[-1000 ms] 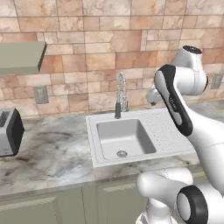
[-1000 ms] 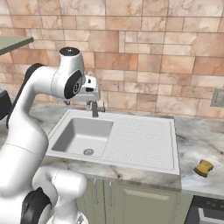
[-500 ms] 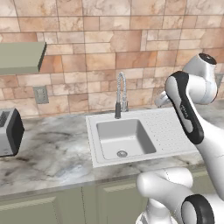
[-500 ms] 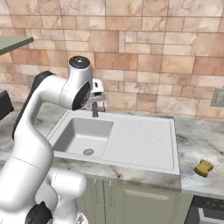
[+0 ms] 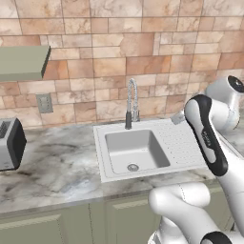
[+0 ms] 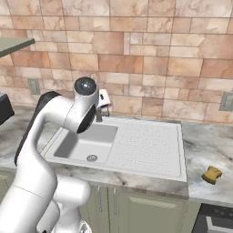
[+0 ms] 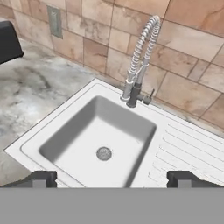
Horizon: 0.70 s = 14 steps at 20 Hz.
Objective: Soak the sponge with water for a few seconds and then drop it inside the sink.
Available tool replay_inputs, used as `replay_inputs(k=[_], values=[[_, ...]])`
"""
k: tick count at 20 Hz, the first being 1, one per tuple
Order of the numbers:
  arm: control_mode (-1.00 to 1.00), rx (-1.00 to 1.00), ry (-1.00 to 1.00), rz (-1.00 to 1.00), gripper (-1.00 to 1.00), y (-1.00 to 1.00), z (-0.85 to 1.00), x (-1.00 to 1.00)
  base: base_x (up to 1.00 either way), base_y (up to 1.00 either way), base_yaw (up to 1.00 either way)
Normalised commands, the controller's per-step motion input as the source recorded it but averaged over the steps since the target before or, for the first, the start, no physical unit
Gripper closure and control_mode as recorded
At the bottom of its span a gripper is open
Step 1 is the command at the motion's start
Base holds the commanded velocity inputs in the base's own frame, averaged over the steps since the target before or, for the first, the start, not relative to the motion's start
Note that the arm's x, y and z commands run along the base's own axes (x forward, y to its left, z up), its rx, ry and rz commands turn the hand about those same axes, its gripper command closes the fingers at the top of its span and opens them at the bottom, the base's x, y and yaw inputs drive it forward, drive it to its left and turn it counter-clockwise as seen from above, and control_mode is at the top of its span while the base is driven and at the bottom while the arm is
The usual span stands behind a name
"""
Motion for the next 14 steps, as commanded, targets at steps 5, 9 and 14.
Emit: replay_inputs(k=[5,9,14], values=[[-1.0,0.03,-0.09,0.0,-1.0,-0.1,0.0,0.0,0.0,0.0,0.0],[-1.0,0.1,-0.06,0.0,-1.0,-0.17,0.0,0.0,0.0,0.0,0.0],[-1.0,0.12,-0.04,0.0,-1.0,-0.09,0.0,0.02,0.0,0.0,0.0]])
